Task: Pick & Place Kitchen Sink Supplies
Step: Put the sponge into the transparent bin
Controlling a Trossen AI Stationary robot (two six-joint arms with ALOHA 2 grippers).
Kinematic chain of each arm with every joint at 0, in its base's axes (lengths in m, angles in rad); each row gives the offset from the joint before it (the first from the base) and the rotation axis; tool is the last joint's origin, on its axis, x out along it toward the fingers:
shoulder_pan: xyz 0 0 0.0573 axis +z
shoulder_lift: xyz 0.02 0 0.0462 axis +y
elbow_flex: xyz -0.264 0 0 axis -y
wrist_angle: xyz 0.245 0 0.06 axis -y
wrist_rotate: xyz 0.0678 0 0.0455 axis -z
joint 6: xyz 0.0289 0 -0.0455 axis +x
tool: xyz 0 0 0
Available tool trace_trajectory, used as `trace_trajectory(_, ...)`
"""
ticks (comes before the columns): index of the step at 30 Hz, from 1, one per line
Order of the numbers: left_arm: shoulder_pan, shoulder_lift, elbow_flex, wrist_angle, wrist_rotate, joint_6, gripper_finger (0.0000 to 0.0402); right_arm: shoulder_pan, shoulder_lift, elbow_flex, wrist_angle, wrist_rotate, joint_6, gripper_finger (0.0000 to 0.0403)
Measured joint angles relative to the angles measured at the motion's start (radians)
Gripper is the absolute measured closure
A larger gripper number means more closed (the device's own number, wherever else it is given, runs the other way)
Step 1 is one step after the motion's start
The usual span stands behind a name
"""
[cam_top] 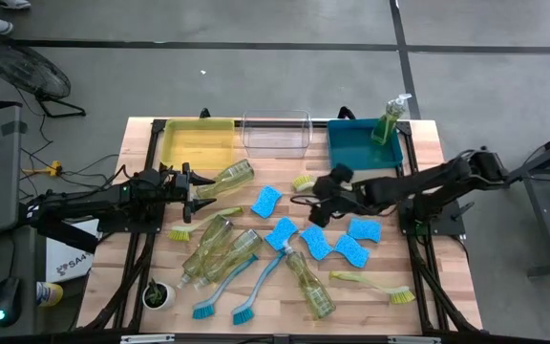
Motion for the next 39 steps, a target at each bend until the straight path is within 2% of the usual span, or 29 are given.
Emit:
trace_trajectory(3, 0.000, 0.000, 0.000, 0.000, 0.000, 0.000, 0.0122, -0.003, -0.022, 0.000, -0.207, -0.078, 0.120, 0.0029)
trace_trajectory(7, 0.000, 0.000, 0.000, 0.000, 0.000, 0.000, 0.0122, 0.013, -0.032, 0.000, -0.461, -0.178, 0.195, 0.0029)
trace_trajectory(12, 0.000, 0.000, 0.000, 0.000, 0.000, 0.000, 0.0122, 0.035, -0.033, -0.004, -0.615, -0.257, 0.194, 0.0029)
trace_trajectory(19, 0.000, 0.000, 0.000, 0.000, 0.000, 0.000, 0.0122, 0.008, -0.037, -0.113, -0.515, -0.476, 0.087, 0.0029)
trace_trajectory(23, 0.000, 0.000, 0.000, 0.000, 0.000, 0.000, 0.0122, -0.030, -0.071, -0.177, -0.447, -0.549, 0.020, 0.0029)
trace_trajectory(33, 0.000, 0.000, 0.000, 0.000, 0.000, 0.000, 0.0122, -0.122, -0.086, -0.267, -0.346, -0.573, -0.131, 0.0029)
trace_trajectory(39, 0.000, 0.000, 0.000, 0.000, 0.000, 0.000, 0.0122, -0.134, -0.084, -0.316, -0.260, -0.610, -0.154, 0.0030)
